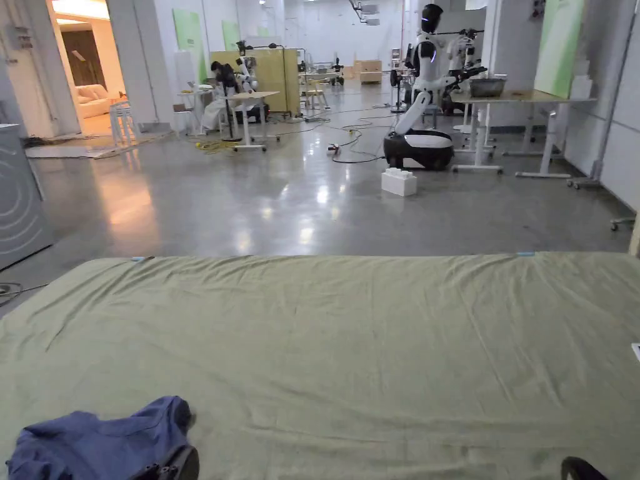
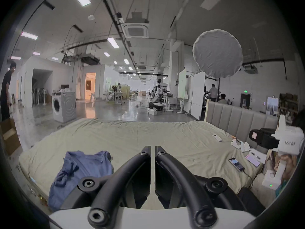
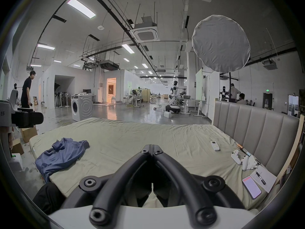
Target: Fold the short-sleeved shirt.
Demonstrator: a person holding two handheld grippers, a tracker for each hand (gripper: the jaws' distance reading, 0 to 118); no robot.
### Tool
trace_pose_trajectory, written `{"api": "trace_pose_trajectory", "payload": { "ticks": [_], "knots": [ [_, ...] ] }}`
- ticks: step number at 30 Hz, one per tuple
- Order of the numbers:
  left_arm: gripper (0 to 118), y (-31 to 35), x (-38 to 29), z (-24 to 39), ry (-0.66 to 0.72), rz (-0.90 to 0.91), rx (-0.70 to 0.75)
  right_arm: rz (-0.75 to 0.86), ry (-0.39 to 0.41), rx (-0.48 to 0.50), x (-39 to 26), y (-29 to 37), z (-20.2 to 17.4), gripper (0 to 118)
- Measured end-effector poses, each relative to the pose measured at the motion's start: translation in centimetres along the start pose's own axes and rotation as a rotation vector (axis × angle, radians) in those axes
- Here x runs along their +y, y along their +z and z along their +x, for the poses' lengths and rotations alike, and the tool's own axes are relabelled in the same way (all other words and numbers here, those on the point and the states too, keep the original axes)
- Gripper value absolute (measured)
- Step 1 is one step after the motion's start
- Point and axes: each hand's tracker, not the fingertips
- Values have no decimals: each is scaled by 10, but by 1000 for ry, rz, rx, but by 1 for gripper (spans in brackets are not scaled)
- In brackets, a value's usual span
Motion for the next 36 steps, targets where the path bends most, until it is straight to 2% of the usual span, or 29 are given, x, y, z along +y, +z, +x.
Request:
{"api": "trace_pose_trajectory", "payload": {
  "ticks": [2, 5, 9, 10, 14, 15, 19, 23, 27, 29, 32, 35, 36],
  "knots": [
    [10, 5, -3, -14, 74, -27, 20, -3, -6, 10, -4, 1, -1, 0],
    [36, 14, -9, -39, 88, -52, 77, -42, -27, 32, -14, -3, -1, 0],
    [56, 18, -16, -85, 94, -134, 168, -108, -40, 42, -28, -11, -2, 0],
    [63, 17, -16, -65, 111, -171, 181, -119, -44, 43, -31, -13, -2, 0],
    [95, -6, -32, -86, 119, -293, 244, -220, -105, 47, -44, -24, -2, 0],
    [95, -34, -41, -148, 112, -333, 245, -202, -83, 44, -43, -28, -2, 0],
    [105, -100, -67, -190, 134, -411, 242, -288, -81, 50, -50, -41, -6, 0],
    [105, -174, -91, -234, 249, -484, 233, -339, -63, 29, -58, -56, -9, 0],
    [104, -247, -122, -272, 212, -596, 334, -393, -65, 16, -66, -69, -10, 0],
    [102, -257, -130, -276, 231, -627, 307, -435, -62, 25, -72, -72, -10, 0],
    [87, -291, -159, -295, 248, -700, 354, -492, -42, 11, -81, -76, -8, 0],
    [87, -300, -177, -299, 256, -774, 384, -522, -46, 4, -87, -76, -6, 0],
    [87, -300, -176, -296, 206, -727, 367, -531, -42, 4, -88, -75, -5, 0]
  ]
}}
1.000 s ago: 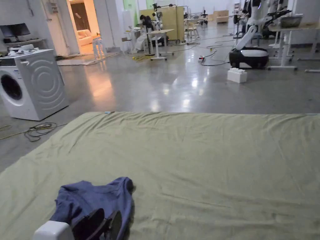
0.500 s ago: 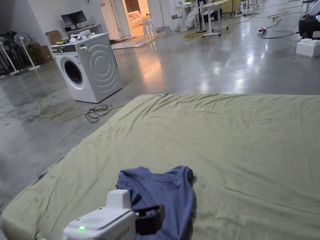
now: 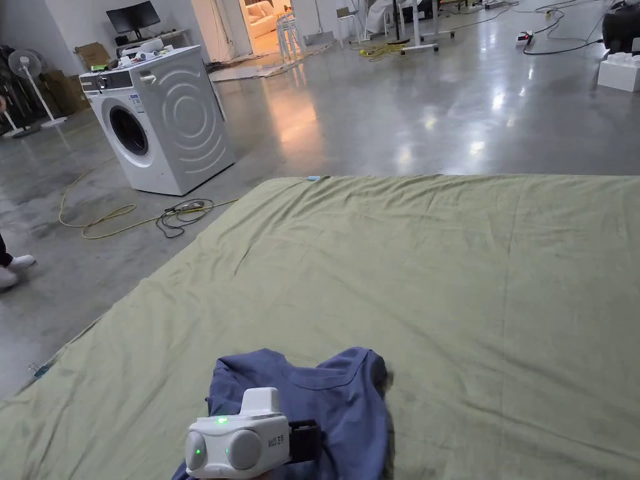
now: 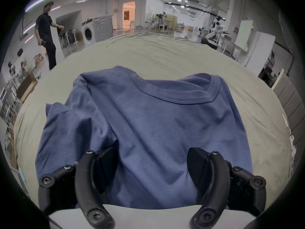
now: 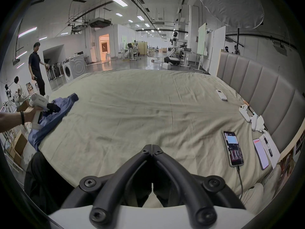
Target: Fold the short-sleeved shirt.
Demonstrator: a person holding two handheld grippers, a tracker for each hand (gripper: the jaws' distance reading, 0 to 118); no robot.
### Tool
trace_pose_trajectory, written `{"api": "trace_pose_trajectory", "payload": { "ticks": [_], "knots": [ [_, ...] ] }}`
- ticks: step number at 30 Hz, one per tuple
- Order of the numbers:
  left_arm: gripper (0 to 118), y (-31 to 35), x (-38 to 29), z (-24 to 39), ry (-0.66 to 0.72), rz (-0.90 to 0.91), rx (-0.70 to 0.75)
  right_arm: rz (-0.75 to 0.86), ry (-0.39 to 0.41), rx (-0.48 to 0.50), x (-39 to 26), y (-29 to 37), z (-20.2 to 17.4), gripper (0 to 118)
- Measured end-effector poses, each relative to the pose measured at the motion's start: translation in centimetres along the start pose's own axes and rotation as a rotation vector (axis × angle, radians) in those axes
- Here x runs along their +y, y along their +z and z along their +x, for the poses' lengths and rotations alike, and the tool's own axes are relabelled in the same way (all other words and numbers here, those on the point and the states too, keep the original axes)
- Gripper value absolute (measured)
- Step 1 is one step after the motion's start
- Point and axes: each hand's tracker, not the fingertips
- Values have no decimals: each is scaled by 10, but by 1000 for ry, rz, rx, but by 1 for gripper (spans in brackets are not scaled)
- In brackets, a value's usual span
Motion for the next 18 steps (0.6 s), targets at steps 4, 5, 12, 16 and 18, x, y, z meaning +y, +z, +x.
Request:
{"api": "trace_pose_trajectory", "payload": {
  "ticks": [4, 5, 12, 16, 18],
  "knots": [
    [74, -3, 7, 9, -13, -38, 41, -37, 45, -16, -4, 0, 2, 0],
    [65, -3, 9, 12, -2, -51, 52, -42, 53, -19, -4, 1, 2, 0],
    [5, 2, 28, 15, 35, -63, 13, -13, 26, -41, -8, 18, 16, 0],
    [5, 19, 30, 4, 275, -7, -52, 32, 3, -56, -8, 34, 25, 0],
    [5, 56, 44, 1, 390, 149, -200, 61, -14, -46, -11, 45, 32, 0]
  ]
}}
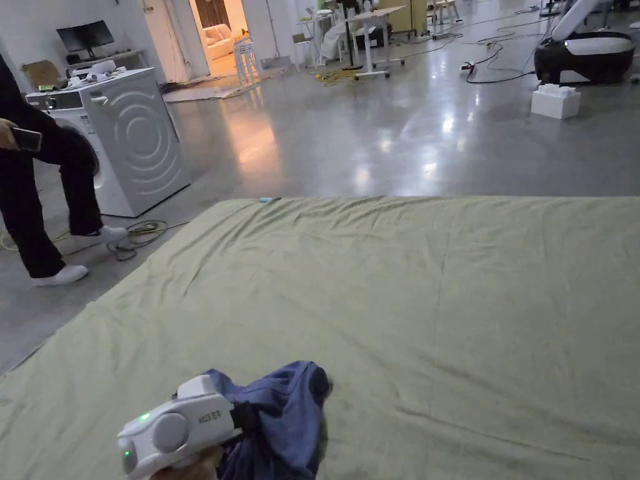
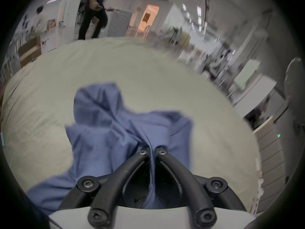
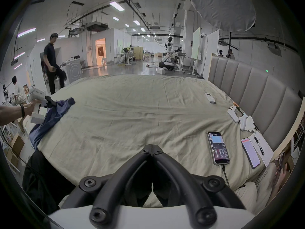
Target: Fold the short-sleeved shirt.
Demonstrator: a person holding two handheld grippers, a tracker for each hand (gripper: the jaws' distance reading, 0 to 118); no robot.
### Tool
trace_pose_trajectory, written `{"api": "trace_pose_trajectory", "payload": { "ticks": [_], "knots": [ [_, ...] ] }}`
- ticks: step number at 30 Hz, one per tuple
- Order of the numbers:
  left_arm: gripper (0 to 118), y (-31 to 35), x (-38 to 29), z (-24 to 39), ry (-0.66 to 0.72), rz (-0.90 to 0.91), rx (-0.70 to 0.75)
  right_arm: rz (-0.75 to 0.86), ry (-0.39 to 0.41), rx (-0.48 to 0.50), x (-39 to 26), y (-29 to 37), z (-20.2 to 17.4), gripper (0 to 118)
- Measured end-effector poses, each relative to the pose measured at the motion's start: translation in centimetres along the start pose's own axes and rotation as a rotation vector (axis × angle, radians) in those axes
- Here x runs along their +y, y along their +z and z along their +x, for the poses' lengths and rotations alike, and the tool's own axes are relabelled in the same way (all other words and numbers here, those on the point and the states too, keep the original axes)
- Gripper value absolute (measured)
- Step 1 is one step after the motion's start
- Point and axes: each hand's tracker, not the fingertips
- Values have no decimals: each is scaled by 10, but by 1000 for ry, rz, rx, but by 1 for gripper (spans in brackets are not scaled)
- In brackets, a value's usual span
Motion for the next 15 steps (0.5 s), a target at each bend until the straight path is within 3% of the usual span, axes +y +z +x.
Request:
{"api": "trace_pose_trajectory", "payload": {
  "ticks": [2, 4, 8, 10, 15],
  "knots": [
    [5, 11, 5, 31, 12, 79, -56, 3, 3, 0, -3, 9, 6, 0],
    [5, 24, 15, 69, -270, 70, -40, 15, 7, -10, -7, 18, 12, 0],
    [5, 34, 36, 167, -284, 142, -216, 50, -28, -42, -13, 41, 27, 0],
    [5, 35, 38, 225, -368, 149, -300, 60, -47, -62, -17, 51, 34, 0],
    [5, 28, -46, 361, -642, 38, -480, 51, -93, -128, -32, 68, 48, 0]
  ]
}}
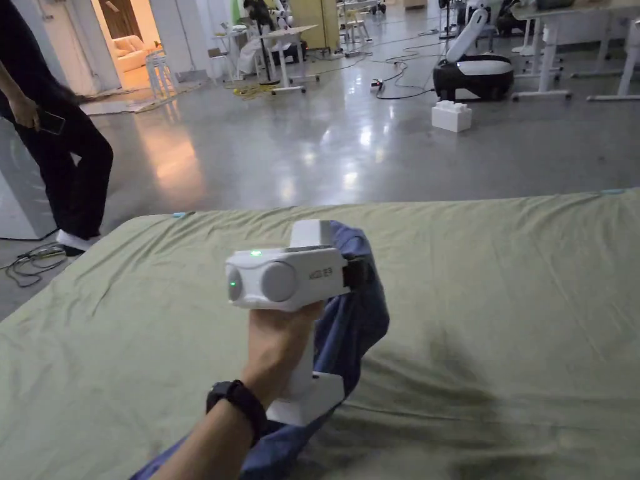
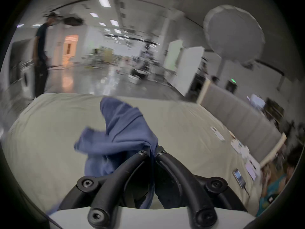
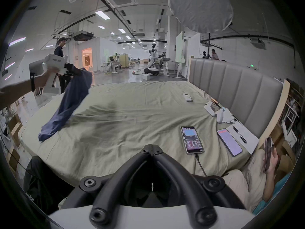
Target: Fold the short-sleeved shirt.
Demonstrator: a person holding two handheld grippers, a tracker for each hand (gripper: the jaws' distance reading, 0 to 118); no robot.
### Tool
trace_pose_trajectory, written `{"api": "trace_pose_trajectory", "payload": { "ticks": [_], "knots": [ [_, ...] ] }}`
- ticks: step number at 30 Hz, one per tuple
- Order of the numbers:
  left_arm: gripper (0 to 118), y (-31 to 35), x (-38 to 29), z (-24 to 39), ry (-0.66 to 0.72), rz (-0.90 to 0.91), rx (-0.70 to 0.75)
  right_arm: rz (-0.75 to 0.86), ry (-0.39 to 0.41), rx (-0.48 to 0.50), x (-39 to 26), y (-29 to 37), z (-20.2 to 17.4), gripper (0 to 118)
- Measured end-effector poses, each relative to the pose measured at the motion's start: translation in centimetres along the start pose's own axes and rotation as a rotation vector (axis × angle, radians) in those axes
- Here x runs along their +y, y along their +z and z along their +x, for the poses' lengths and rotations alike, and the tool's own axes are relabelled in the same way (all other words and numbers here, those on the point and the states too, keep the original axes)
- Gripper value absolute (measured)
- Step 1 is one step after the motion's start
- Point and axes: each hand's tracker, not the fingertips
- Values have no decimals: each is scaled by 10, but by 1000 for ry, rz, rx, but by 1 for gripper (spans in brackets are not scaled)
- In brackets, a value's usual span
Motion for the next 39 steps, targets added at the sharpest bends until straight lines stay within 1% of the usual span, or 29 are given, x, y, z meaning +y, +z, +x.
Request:
{"api": "trace_pose_trajectory", "payload": {
  "ticks": [2, 5, 8, 11, 13, 16, 18, 19, 20, 21, 22, 23, 24, 25, 26, 27, 29, 31, 33, 35, 37, 38, 39],
  "knots": [
    [5, -23, -34, 51, -54, -79, -91, -7, -27, -9, -5, 2, 5, 0],
    [5, -41, -104, 119, -48, -195, -237, -12, -44, -28, -12, 7, 10, 0],
    [5, -38, -182, 175, -58, -312, -368, -17, -55, -29, -16, 10, 14, 0],
    [5, -17, -243, 221, -98, -375, -456, -24, -56, -34, -20, 9, 15, 0],
    [5, -5, -268, 240, -90, -378, -461, -30, -74, -25, -24, 8, 16, 0],
    [5, 3, -287, 256, -33, -400, -462, -33, -86, -7, -28, 5, 13, 0],
    [5, 3, -292, 263, -60, -421, -484, -39, -71, 5, -27, 4, 8, 0],
    [9, 2, -293, 264, -102, -418, -482, -35, -61, 10, -27, 5, 5, 0],
    [17, 0, -291, 262, -135, -406, -471, -30, -59, 17, -25, 4, 4, 0],
    [32, -2, -288, 257, -116, -408, -486, -26, -65, 27, -22, 2, 0, 0],
    [54, -1, -281, 249, -99, -414, -496, -16, -77, 37, -19, 1, -2, 0],
    [63, 7, -270, 241, -76, -414, -471, 0, -90, 50, -17, -2, -5, 0],
    [65, 18, -258, 232, -54, -382, -442, 19, -98, 64, -14, -4, -7, 0],
    [65, 37, -243, 217, -45, -296, -451, 30, -96, 78, -7, -7, -11, 0],
    [66, 61, -226, 202, -48, -217, -448, 42, -87, 94, -2, -10, -15, 0],
    [68, 82, -211, 188, -61, -165, -409, 59, -74, 108, 4, -13, -18, 0],
    [75, 132, -183, 158, -93, -43, -284, 99, -37, 145, 19, -17, -25, 0],
    [82, 195, -161, 137, -181, 110, -100, 149, -13, 170, 35, -18, -31, 0],
    [83, 249, -148, 115, -232, 238, 41, 198, 5, 185, 49, -20, -37, 0],
    [83, 298, -139, 98, -206, 321, 160, 233, 11, 190, 61, -21, -44, 0],
    [82, 334, -139, 81, -178, 373, 199, 272, 16, 191, 72, -23, -50, 0],
    [82, 346, -141, 73, -195, 397, 203, 293, 16, 196, 77, -23, -53, 0],
    [81, 357, -144, 68, -215, 413, 235, 295, 15, 205, 82, -22, -55, 0]
  ]
}}
